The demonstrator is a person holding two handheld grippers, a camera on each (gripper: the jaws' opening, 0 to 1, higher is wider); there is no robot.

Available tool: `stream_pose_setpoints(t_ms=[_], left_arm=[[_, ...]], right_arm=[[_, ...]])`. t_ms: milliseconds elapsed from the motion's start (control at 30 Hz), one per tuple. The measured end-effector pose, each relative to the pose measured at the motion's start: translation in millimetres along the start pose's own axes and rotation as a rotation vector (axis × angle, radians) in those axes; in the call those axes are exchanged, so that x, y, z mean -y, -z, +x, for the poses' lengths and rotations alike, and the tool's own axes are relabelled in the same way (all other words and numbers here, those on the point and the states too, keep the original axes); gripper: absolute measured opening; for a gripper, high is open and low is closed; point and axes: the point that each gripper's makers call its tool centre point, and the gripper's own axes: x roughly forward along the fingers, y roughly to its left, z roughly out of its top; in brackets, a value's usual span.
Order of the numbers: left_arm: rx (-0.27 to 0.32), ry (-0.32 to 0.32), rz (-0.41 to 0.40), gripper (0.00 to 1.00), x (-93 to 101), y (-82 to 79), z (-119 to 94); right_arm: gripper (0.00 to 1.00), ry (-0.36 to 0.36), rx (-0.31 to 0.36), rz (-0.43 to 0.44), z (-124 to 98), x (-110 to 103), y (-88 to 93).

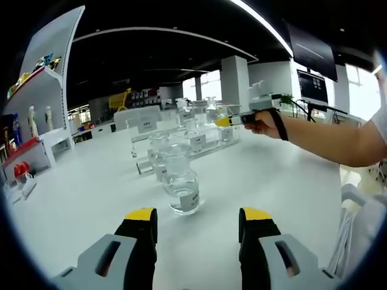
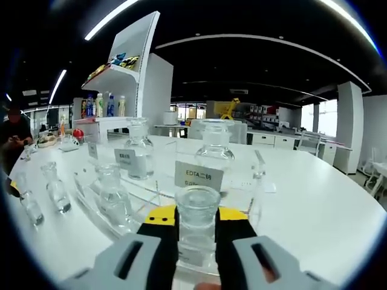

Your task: Identify the label on the chemical reagent bottle, grasp the chemical reagent bottle, and place it in the designated position on the reagent rack

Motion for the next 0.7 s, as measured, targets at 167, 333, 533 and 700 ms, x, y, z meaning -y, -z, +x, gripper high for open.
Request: stream_pose_setpoints(t_ms=[167,333,533,700], left_arm=[[0.002,0.002,0.001,0.55,2.2,-0.7,0],[0.000,0.002,0.002,0.55,3.8,-0.3,-1],[0.006,0.000,0.003,0.55,4.6,-4.0,-2],[0.011,-0.007,0.004,0.55,-1.2,-6.0,-4]], right_arm=[[0.22,-0.013,-0.009,0.007,-2,0,1.1],[0.26,-0.032,-0.027,0.006,-5,0,1.7],[0.32,-0.051,0.002,0.006,-15,-6,-7.5],[0.34,-0.061,0.007,0.016,-24,-5,-10.9]])
